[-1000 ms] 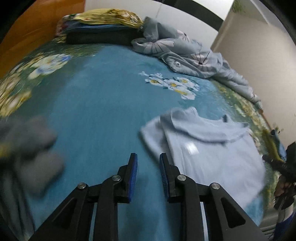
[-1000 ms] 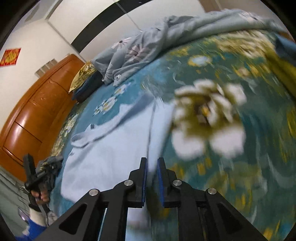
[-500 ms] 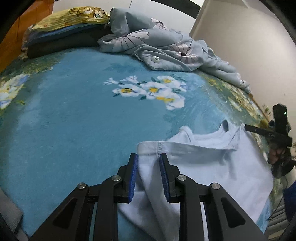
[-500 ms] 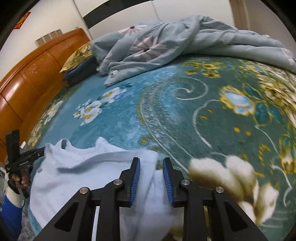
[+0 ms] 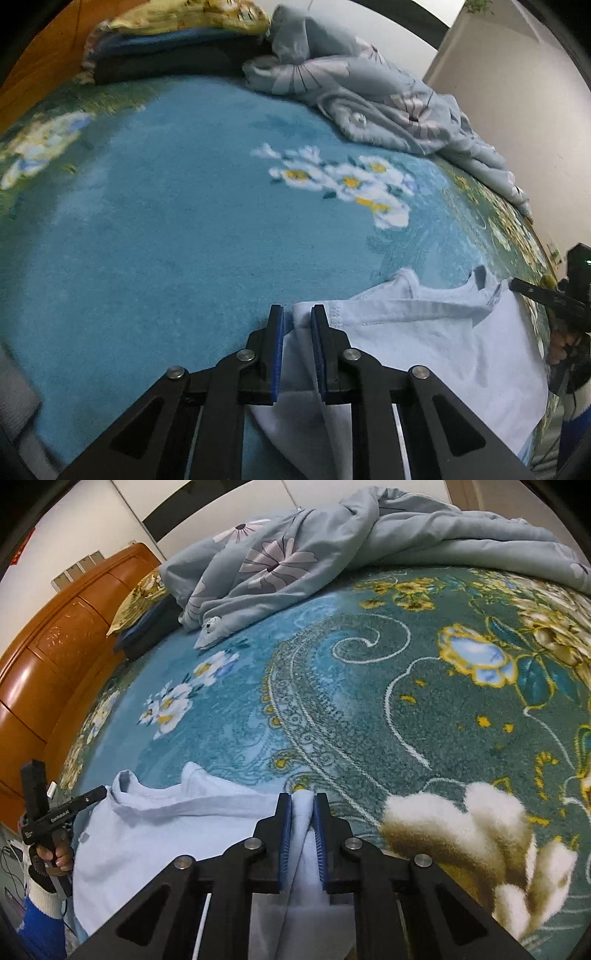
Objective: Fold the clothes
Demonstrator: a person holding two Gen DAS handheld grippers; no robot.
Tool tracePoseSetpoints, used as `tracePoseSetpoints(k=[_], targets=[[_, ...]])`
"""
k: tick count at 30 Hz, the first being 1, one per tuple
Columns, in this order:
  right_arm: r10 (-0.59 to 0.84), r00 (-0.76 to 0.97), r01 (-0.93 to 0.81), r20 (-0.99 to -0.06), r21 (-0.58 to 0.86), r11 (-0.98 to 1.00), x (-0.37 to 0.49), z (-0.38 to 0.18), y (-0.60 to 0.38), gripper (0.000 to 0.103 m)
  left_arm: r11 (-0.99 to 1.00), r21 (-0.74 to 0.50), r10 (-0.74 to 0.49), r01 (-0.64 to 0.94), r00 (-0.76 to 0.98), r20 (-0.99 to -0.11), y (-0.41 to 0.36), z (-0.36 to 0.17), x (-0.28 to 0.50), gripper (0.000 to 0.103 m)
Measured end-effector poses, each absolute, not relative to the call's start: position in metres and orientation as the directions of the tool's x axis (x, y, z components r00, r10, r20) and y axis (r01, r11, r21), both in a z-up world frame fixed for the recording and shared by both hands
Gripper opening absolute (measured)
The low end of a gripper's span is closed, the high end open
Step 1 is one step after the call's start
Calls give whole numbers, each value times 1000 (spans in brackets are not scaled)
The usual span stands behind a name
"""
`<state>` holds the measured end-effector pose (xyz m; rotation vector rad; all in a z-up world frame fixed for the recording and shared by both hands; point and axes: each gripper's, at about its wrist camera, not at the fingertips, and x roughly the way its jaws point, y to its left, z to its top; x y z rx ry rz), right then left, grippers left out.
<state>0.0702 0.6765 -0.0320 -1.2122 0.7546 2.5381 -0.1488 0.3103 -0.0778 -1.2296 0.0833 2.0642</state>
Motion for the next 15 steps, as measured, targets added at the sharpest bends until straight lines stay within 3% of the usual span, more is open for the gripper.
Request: tracePoseSetpoints(k=[3, 4, 5, 7, 9, 12, 15], targets=[[-15, -683, -387, -730, 379, -840, 92, -6, 665, 14, -737, -288, 567, -611, -329, -755, 297, -51, -130, 17], [-11, -697, -382, -717, 385, -840, 106, 2, 658, 14, -738, -290, 571, -610, -335, -749, 292, -44, -120, 23], [-9, -708, -381, -706, 392, -837, 119, 7, 652, 14, -738, -293, 576, -609, -341, -743, 288, -37, -109, 39], [-36, -716, -379, -697, 432, -818, 145, 3, 640, 15, -716, -315, 604, -623, -326, -727, 281, -27, -81, 50], [-66, -712, -383, -699, 466, -797, 172, -7, 626, 19, -672, -361, 652, -646, -287, -702, 279, -24, -52, 53], [-90, -699, -409, -709, 500, -763, 205, -25, 608, 37, -612, -401, 686, -681, -206, -698, 297, -30, -17, 54], [-118, -712, -424, -693, 557, -714, 222, -39, 601, 45, -585, -417, 689, -696, -155, -708, 326, -43, 10, 54]])
